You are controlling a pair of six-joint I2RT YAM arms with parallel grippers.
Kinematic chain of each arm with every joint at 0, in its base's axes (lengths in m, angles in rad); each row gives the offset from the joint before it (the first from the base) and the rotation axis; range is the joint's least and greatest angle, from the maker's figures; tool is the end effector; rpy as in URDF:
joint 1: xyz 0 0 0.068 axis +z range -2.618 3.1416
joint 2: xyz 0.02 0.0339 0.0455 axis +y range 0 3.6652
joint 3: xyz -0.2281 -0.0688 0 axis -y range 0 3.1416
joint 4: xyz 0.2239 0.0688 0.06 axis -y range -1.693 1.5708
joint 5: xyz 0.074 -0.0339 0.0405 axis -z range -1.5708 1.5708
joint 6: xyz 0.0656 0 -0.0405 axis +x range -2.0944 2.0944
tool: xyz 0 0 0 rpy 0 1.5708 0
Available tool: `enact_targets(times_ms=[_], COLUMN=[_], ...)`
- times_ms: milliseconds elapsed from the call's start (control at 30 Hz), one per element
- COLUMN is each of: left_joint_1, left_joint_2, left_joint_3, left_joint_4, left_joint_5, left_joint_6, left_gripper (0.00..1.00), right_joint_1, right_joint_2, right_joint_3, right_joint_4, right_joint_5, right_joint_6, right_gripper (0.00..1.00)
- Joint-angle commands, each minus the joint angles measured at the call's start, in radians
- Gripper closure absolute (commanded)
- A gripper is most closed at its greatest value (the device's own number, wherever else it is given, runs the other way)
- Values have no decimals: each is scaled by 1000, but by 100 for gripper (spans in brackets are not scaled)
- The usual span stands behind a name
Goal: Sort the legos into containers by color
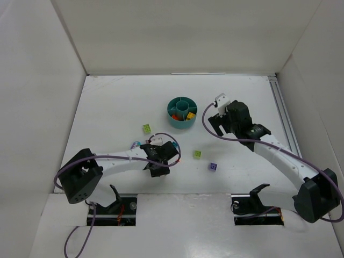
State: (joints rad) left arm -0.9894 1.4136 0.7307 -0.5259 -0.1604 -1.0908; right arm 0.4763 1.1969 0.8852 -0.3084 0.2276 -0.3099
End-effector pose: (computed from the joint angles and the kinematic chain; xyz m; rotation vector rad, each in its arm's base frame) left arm 0.1433 -0.1990 0.1143 -0.1832 2.7975 -0.3284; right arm 0.2560 0.1154 0.2341 -0.7143 2.0562 -0.1546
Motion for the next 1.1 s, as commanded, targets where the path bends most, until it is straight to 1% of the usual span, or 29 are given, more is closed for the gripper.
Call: enact_targets(times_ms=[0,67,133,267,300,400,500,533,567,633,667,700,733,767,800,867,900,967,1067], left_joint_1=[-5,-5,-5,-5,-5,-5,-5,-5,12,47,87,107,127,149,185,213,234,250,264], left_joint_2=[60,71,71,71,71,59,50,50,50,59,59,59,73,87,96,134,148,183,274], left_joint_3=[-5,6,6,16,28,38,96,142,168,225,280,308,335,395,424,482,534,584,702], left_joint_4=[-40,-40,-52,-62,-62,-62,-62,-74,-74,-57,-39,-16,31,52,70,112,122,150,126], left_joint_5=[-59,-59,-59,-68,-68,-93,-152,-172,-213,-246,-258,-258,-258,-258,-243,-243,-243,-232,-232], left_joint_6=[-11,2,2,2,2,20,61,75,109,150,179,210,271,301,327,382,399,423,434], left_gripper=[73,76,84,95,100,100,100,100,100,100,100,100,100,100,100,100,100,100,100], right_joint_1=[-8,-8,-8,-8,-8,-8,-8,-8,-8,-8,-8,-8,-8,-8,-8,-18,-30,-30,-53], right_joint_2=[-13,-13,-22,-31,-31,-31,-54,-54,-68,-94,-112,-121,-122,-135,-146,-146,-157,-157,-157], right_joint_3=[0,0,-9,-9,-9,-9,-19,-19,-28,-40,-40,-49,-49,-58,-58,-58,-58,-68,-78], right_joint_4=[66,66,66,66,66,66,66,66,66,66,66,66,66,66,66,66,66,66,66], right_joint_5=[-20,-20,-11,-11,-11,-11,-11,-2,-2,24,24,35,35,35,47,59,59,59,59], right_joint_6=[17,17,17,17,17,17,17,17,17,17,17,17,17,8,8,8,8,8,8], right_gripper=[3,3,3,3,3,3,4,4,4,4,4,4,4,4,4,4,4,3,3])
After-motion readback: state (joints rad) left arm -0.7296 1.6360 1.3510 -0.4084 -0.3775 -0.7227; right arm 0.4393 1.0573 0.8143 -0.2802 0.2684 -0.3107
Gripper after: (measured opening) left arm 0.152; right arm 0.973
